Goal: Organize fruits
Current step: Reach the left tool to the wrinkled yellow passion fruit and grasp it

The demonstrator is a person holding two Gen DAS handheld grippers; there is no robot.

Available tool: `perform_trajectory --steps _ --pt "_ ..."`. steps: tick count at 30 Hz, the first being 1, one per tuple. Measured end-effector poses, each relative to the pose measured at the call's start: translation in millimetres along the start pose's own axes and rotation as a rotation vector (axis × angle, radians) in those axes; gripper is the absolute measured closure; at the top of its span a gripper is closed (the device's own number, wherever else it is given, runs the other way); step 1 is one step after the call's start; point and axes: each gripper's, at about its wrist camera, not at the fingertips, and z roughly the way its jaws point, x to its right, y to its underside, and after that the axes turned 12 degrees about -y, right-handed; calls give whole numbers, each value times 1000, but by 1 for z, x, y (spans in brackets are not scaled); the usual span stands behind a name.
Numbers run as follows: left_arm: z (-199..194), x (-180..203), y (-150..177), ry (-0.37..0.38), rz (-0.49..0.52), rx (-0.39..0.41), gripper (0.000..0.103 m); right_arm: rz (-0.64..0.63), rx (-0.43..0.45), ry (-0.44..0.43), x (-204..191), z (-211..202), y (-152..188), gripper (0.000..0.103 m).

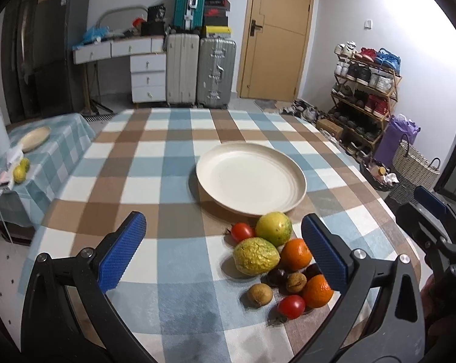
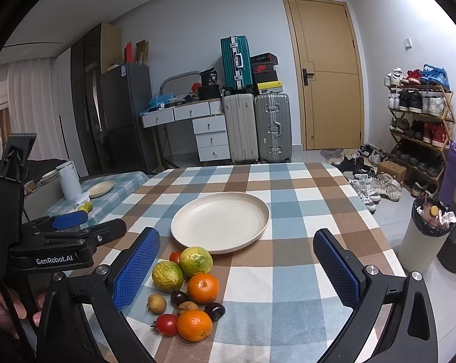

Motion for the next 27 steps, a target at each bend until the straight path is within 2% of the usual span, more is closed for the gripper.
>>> perform_trajectory --steps 21,27 --pt "100 6 26 207 -14 -262 1 69 -72 -26 33 47 19 0" --pt "119 8 29 282 -42 -311 15 85 -96 -26 43 62 24 0"
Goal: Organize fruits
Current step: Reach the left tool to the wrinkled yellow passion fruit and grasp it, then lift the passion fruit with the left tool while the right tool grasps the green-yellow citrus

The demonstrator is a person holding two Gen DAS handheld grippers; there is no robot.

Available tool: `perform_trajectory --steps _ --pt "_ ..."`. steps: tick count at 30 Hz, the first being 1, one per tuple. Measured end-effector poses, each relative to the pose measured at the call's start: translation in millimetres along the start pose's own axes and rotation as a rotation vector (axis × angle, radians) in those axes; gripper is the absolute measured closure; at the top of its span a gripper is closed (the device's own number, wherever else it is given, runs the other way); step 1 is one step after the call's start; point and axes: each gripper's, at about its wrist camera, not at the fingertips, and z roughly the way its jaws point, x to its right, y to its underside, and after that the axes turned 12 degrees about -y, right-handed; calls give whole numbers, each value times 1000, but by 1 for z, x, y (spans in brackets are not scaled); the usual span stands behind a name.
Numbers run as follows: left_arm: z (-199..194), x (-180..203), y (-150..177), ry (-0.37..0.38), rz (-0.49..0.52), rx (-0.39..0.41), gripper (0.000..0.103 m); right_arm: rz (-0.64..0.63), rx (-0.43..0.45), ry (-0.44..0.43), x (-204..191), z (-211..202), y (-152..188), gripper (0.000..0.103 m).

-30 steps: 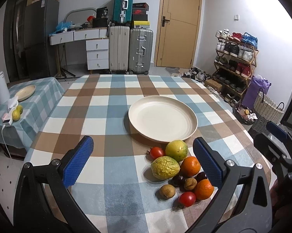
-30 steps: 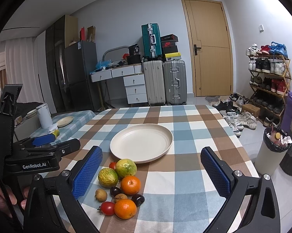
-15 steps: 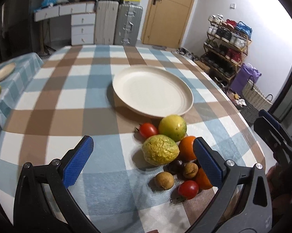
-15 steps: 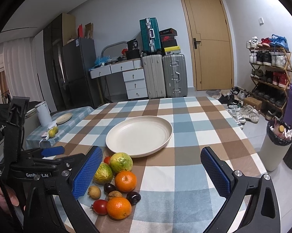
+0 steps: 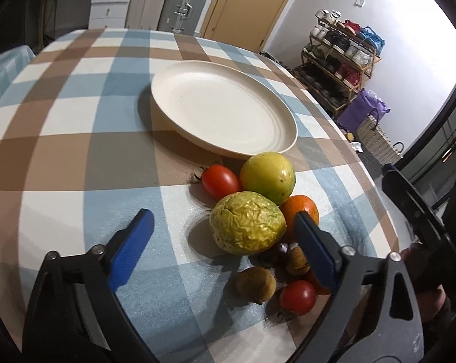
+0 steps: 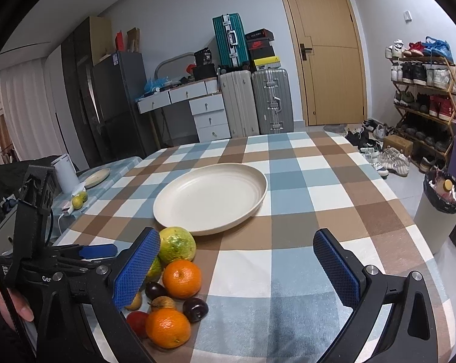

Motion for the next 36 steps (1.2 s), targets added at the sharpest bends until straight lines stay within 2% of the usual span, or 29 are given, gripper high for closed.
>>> perform_trajectory --steps 4,7,8,15,23,29,36 --pt "8 -1 -4 62 -7 -19 29 11 -12 -3 4 7 1 0" --pt "9 0 -4 100 1 -20 43 11 -20 -4 5 11 2 0" --pt "11 1 -5 111 4 -24 52 11 -23 -6 6 12 2 0" --pt "13 0 -8 149 -10 -29 52 5 -41 -9 2 16 2 0" --pt "1 -7 -3 154 -6 2 52 6 -69 -33 -3 21 -2 0" --pt "-9 -23 0 156 -20 30 52 62 -134 -139 -2 35 -4 0" --pt "-21 -44 -2 153 -47 59 52 60 -238 -219 -16 63 -11 0"
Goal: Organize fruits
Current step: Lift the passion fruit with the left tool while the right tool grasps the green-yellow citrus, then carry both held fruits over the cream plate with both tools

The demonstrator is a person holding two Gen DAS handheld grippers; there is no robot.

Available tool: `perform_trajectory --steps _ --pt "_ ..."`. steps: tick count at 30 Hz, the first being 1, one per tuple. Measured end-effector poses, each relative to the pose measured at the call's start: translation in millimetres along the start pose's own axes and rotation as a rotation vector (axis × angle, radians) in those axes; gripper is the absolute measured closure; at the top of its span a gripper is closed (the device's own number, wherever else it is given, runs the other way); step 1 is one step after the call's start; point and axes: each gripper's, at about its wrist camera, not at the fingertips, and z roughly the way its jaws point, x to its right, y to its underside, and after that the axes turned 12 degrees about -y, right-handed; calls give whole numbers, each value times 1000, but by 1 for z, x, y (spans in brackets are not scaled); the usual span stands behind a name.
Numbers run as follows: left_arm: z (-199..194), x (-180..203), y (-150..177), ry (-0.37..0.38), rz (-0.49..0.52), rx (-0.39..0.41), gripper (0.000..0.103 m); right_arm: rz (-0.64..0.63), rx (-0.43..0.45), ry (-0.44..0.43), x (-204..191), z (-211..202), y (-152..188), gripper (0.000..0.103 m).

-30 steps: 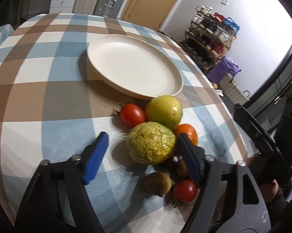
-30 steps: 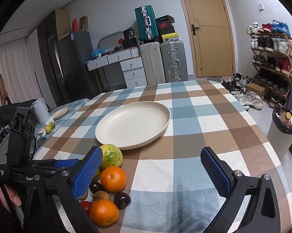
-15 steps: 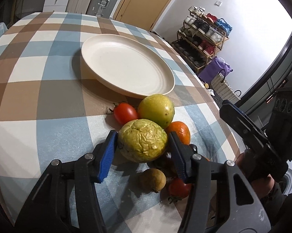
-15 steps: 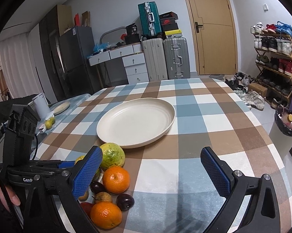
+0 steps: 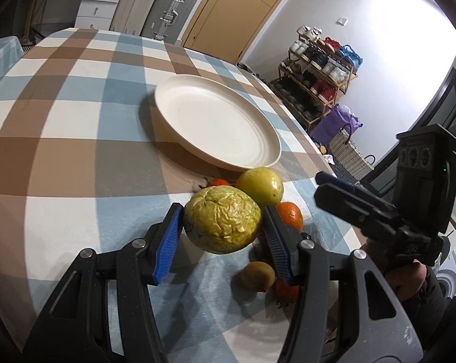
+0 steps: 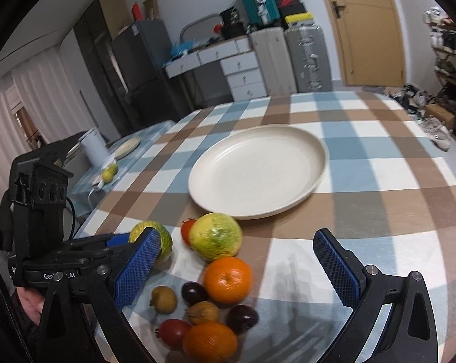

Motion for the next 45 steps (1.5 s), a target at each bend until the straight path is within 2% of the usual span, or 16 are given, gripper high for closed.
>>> perform_trajectory --steps 9,13,14,17,19,20,21,23,26,34,43,45 --pt "-9 -23 1 -8 -26 15 52 57 -127 -51 0 38 -6 0" --pt "-7 -26 4 -9 -36 8 52 54 -170 -33 -2 51 -7 1" --pt "-6 -27 4 -8 -38 7 52 52 -179 -22 -2 53 -7 5" --pt "-5 -29 4 -8 -42 6 52 51 -220 -25 -4 62 -6 27" --pt "-3 -30 5 -9 -45 5 52 40 -237 -14 -6 66 -4 30" --pt "-3 -31 5 -9 -46 5 52 34 -240 -14 -7 66 -4 36" --pt "-3 -31 5 -9 -47 4 52 29 -239 -7 -7 66 -3 44" --pt "-3 -30 5 -10 -46 5 52 26 -230 -13 -8 65 -4 51" --pt "-4 -30 5 -14 -43 8 52 32 -222 -17 -8 63 -3 51" --pt "-8 -26 -7 -42 -28 25 52 65 -127 -87 -3 40 -11 51" --pt "-2 -10 -47 -64 26 58 52 76 -22 -157 13 15 -37 51" --pt "3 -7 -61 -41 31 67 52 79 -12 -155 20 13 -46 51"
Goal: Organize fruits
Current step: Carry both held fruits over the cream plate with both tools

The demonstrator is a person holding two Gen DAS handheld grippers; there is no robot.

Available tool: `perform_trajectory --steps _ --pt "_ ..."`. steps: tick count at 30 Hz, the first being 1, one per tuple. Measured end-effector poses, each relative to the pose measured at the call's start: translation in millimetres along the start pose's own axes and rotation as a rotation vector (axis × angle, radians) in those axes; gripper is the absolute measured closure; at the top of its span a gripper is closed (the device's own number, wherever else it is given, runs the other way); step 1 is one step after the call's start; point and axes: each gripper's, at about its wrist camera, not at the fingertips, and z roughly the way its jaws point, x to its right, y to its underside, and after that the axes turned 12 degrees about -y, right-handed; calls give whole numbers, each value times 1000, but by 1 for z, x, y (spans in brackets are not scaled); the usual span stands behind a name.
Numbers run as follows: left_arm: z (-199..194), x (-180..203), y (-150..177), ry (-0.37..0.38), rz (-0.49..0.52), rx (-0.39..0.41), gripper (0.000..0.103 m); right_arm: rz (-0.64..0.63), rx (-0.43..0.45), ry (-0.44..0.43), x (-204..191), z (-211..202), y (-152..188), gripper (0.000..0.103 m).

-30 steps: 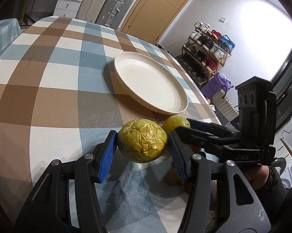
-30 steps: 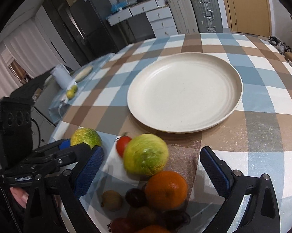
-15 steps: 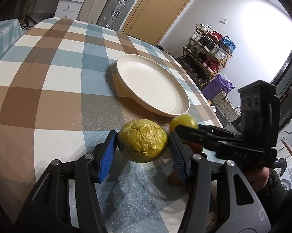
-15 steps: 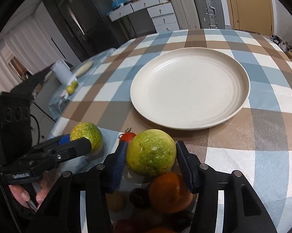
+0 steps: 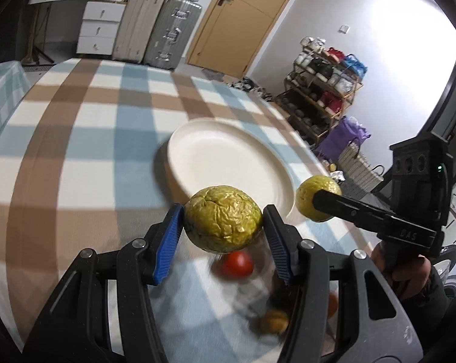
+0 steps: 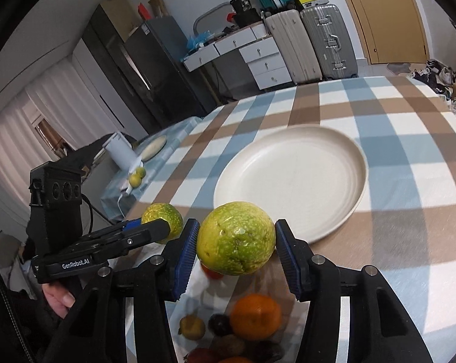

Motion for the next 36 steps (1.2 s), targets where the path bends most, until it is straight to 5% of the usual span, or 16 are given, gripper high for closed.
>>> perform_trajectory --steps 16,25,36 --pt "96 26 -90 -36 69 -57 52 61 5 -32 67 34 -81 51" --pt "152 32 -96 -53 118 -125 52 171 -34 -52 109 70 -97 51" --pt "173 30 -96 -87 134 -139 51 189 -65 -18 119 94 -104 51"
